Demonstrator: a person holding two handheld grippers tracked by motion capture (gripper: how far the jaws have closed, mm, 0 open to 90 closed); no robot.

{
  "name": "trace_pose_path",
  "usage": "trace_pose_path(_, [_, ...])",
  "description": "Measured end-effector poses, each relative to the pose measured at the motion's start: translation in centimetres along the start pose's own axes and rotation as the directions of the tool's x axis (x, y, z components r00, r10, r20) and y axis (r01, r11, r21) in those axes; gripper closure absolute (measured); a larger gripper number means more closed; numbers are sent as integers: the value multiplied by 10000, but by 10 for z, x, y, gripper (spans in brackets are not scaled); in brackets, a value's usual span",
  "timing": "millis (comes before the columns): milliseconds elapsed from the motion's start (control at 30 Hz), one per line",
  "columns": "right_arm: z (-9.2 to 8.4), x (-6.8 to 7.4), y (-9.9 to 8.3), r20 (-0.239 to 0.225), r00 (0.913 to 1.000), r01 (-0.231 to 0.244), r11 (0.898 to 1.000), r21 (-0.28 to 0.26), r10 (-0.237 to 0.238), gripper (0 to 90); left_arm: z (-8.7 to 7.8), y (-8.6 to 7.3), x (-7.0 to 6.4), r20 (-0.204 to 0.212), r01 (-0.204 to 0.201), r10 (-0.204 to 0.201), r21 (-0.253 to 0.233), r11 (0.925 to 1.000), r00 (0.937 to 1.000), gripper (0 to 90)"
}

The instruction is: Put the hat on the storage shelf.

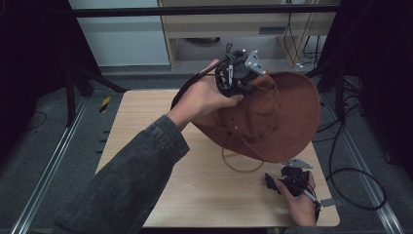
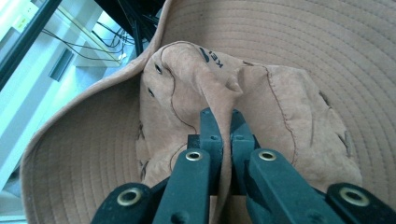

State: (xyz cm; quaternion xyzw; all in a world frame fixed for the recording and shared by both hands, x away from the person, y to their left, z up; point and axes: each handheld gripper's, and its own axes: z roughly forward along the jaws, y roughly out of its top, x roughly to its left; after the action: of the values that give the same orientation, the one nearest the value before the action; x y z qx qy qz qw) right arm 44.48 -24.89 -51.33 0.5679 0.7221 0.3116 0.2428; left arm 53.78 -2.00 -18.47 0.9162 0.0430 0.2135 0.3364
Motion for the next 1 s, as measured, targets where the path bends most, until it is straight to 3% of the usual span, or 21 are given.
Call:
trace_pose_path(267, [0, -1, 0, 50, 9999, 145, 9999, -39, -145, 7, 19, 1, 1, 172, 185, -187, 138, 9997, 9997, 876])
trace_pose_path(467, [0, 0, 0, 8, 10000, -50, 10000, 4, 50, 7, 28, 2, -2, 250, 50, -59, 353, 9994, 9997, 872])
trace_pose_path(633, [0, 0, 0, 22, 10000, -55, 10000, 7, 55, 7, 32, -1, -2, 233, 166, -175, 409, 9990, 9996, 869])
trace_pose_path(667, [0, -1, 0, 30, 9999, 156, 9999, -38, -156, 7, 33, -2, -1, 234, 231, -241, 406, 9989, 9994, 868])
trace_pose_path(767, [0, 0, 0, 13, 10000, -53, 10000, 11, 53, 6, 35, -4, -1, 299, 300, -312, 418, 9987, 9991, 862])
trace_pose_path(833, [0, -1, 0, 29, 9999, 146, 9999, -39, -146, 7, 36, -4, -2, 329, 282, -296, 434, 9987, 9990, 858])
trace_pose_path(867, [0, 0, 0, 9, 10000, -44, 10000, 5, 44, 7, 37, -4, -2, 351, 259, -275, 450, 9986, 9990, 855])
trace_pose_path(1000, [0, 0, 0, 8, 10000, -44, 10000, 6, 44, 7, 39, -4, -3, 323, 278, -293, 455, 9986, 9991, 845])
